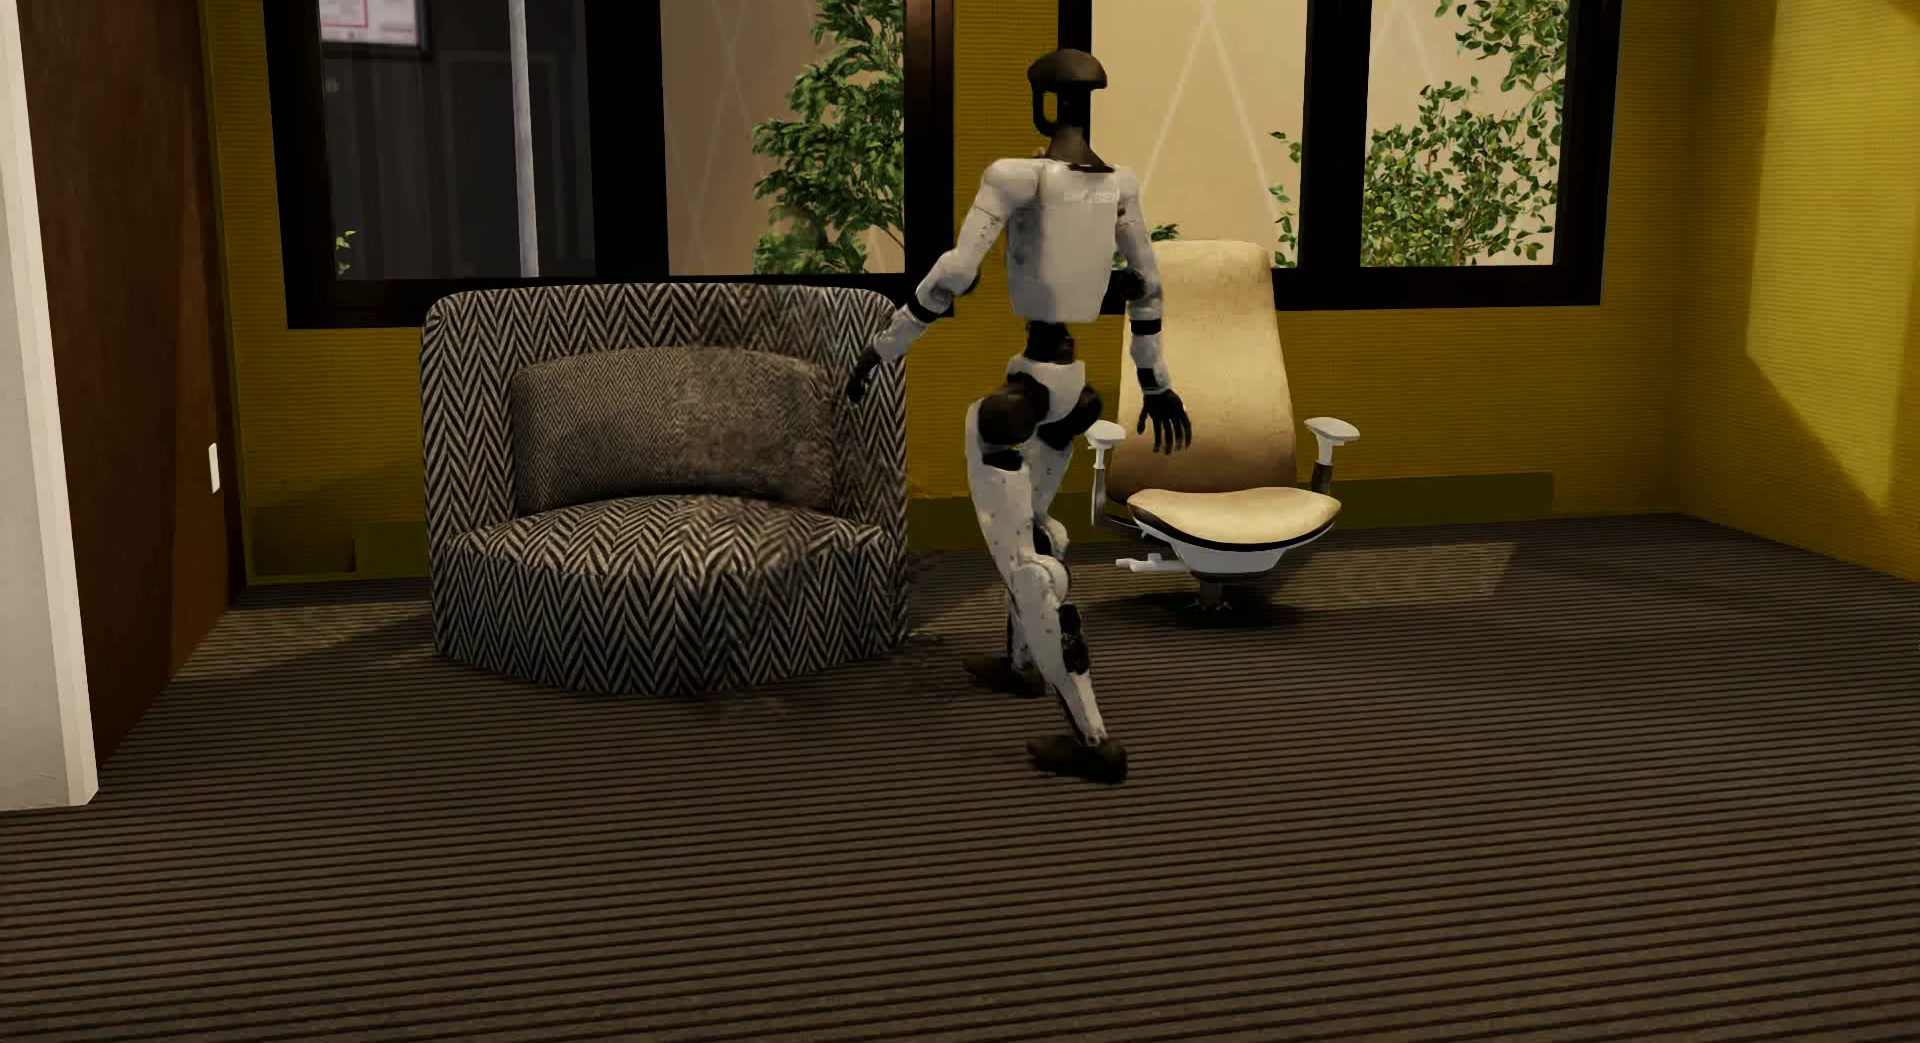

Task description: Take a seat on the dark chair

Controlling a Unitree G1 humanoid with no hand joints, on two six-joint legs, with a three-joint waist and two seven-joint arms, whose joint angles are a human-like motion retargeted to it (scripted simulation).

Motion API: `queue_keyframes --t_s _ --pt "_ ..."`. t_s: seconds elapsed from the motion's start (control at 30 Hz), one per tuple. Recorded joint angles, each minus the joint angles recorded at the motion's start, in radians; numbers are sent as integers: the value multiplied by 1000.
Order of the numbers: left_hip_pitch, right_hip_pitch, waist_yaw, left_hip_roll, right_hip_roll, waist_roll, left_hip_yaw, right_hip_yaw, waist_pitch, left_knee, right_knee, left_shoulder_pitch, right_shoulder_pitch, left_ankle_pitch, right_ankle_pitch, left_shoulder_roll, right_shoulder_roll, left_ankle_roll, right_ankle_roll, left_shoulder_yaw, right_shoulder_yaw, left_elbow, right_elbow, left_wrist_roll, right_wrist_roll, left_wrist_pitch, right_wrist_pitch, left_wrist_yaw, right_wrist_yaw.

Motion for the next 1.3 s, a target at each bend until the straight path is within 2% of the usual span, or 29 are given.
queue_keyframes --t_s 0.07,0.1,0.2,0.23,0.27,0.3,0.33,0.37,0.4,0.43,0.47,0.5,0.57,0.6,0.67,0.7,0.77,0.83,0.87,0.9,0.93,0.97,1.0,1.03,1.07,1.1,1.13,1.17,1.3 --pt "56 -9 -10 40 -9 -7 -19 52 3 82 129 5 47 -44 87 3 -5 -57 119 -9 -29 -60 10 17 12 -11 -27 -11 17" --pt "24 -23 -8 71 -2 7 -39 14 -9 188 217 22 45 -65 82 -15 -10 -64 92 26 -41 -76 19 64 -9 7 -19 -28 26" --pt "-219 154 50 161 9 -2 -97 -46 22 784 211 84 -30 144 -47 -53 5 -201 36 51 -12 13 22 53 -89 -20 -30 -68 35" --pt "-345 197 68 168 11 0 -96 -69 35 971 201 94 -75 172 -88 -71 -11 -142 21 60 13 70 1 123 -131 6 -57 -63 9" --pt "-441 246 94 162 20 -11 -91 -108 45 1070 181 112 -123 141 -95 -79 -35 -89 -32 92 37 112 -37 125 -159 -2 -52 -117 50" --pt "-541 302 109 158 31 -20 -105 -115 67 1104 143 135 -179 135 -107 -91 -52 -77 -61 106 77 155 -56 160 -157 27 -82 -84 55" --pt "-613 365 136 153 48 -16 -98 -143 85 1087 91 159 -246 106 -134 -108 -84 -124 -60 144 103 217 -51 159 -185 32 -102 -79 53" --pt "-673 415 157 132 58 -12 -116 -155 87 990 42 196 -291 91 -142 -121 -112 -139 -81 170 148 258 -61 140 -167 38 -77 -75 28" --pt "-702 479 176 108 73 -9 -124 -168 94 836 -23 217 -339 88 -152 -125 -155 -121 -73 201 160 302 -77 134 -147 47 -112 -66 39" --pt "-682 522 188 92 82 -2 -116 -176 86 624 -39 259 -363 123 -179 -121 -196 -87 -78 225 194 325 -85 125 -153 61 -86 -67 -11" --pt "-616 584 190 30 111 9 -28 -197 103 409 -49 290 -389 202 -210 -102 -234 38 -91 232 192 330 -101 129 -123 46 -161 -55 42" --pt "-588 599 183 -50 142 34 74 -233 102 291 -18 320 -413 287 -250 -94 -269 197 -113 273 176 333 -112 149 -102 60 -156 -41 31" --pt "-566 613 163 -83 196 34 32 -203 95 279 34 357 -419 236 -228 -35 -287 274 -147 283 129 316 -129 137 -78 74 -151 -49 14" --pt "-524 506 167 -96 162 -6 -21 -176 98 244 298 362 -401 260 -244 -4 -253 246 -112 286 130 318 -140 108 -38 71 -136 -39 -28" --pt "-426 295 129 -117 58 -6 22 -163 136 194 856 347 -416 198 -262 5 -222 264 63 306 131 309 -115 88 -4 100 -112 -20 -19" --pt "-441 201 108 -83 52 8 9 -205 122 227 1011 318 -389 144 -290 26 -213 216 35 279 105 299 -130 60 -36 55 -125 -33 0" --pt "-400 99 97 -73 17 5 -32 -112 146 254 1125 244 -314 105 -361 5 -145 181 11 216 104 275 -152 17 -42 56 -140 5 -14" --pt "-401 3 71 -52 26 -6 -86 -11 148 244 999 177 -300 83 -326 -17 -60 128 -54 170 129 184 -118 21 -51 11 -135 12 6" --pt "-413 -3 66 -46 20 -6 -96 16 151 240 866 163 -274 87 -381 -36 -28 89 -48 136 126 125 -127 64 -90 40 -112 2 3" --pt "-452 32 66 -15 30 -2 -114 40 129 264 638 154 -238 83 -309 -42 1 40 -86 71 140 56 -151 55 -102 -8 -134 -20 24" --pt "-485 43 76 -16 22 -13 -126 78 135 273 486 119 -239 77 -266 -54 21 9 -37 19 136 14 -153 104 -128 -37 -140 -27 -1" --pt "-532 40 90 -49 5 -29 -194 162 106 268 422 113 -227 95 -249 -74 21 -5 -26 -7 158 -32 -184 99 -85 -38 -64 -133 -35" --pt "-538 86 84 -79 -20 -29 -265 180 147 255 448 80 -241 136 -299 -85 17 -16 31 -61 142 -63 -189 122 -98 -59 -74 -186 -28" --pt "-626 76 102 -85 -43 -12 -287 84 176 290 434 29 -267 176 -331 -105 -2 -40 38 -92 145 -89 -207 129 -111 -58 -91 -139 -47" --pt "-766 20 127 -58 -8 8 -263 -1 159 382 425 21 -268 186 -285 -120 -15 -65 -28 -85 136 -103 -239 154 -169 -49 -62 -132 -14" --pt "-790 2 132 -69 -32 22 -260 -26 193 408 493 18 -273 151 -371 -158 -49 -16 34 -73 139 -98 -238 166 -161 -34 -165 -107 -41" --pt "-806 -28 140 -24 -3 28 -249 1 226 457 539 33 -279 104 -362 -161 -68 -14 -8 -57 174 -116 -284 158 -159 53 -86 -50 -63" --pt "-823 -41 125 7 21 11 -253 12 249 546 581 43 -294 79 -380 -136 -47 -18 -66 -51 174 -114 -275 145 -150 26 -89 -18 -70" --pt "-874 -270 85 121 -8 8 -173 8 324 770 884 33 -324 49 -412 -65 -27 -37 -143 -25 101 -39 -275 159 -109 75 -62 47 -135"
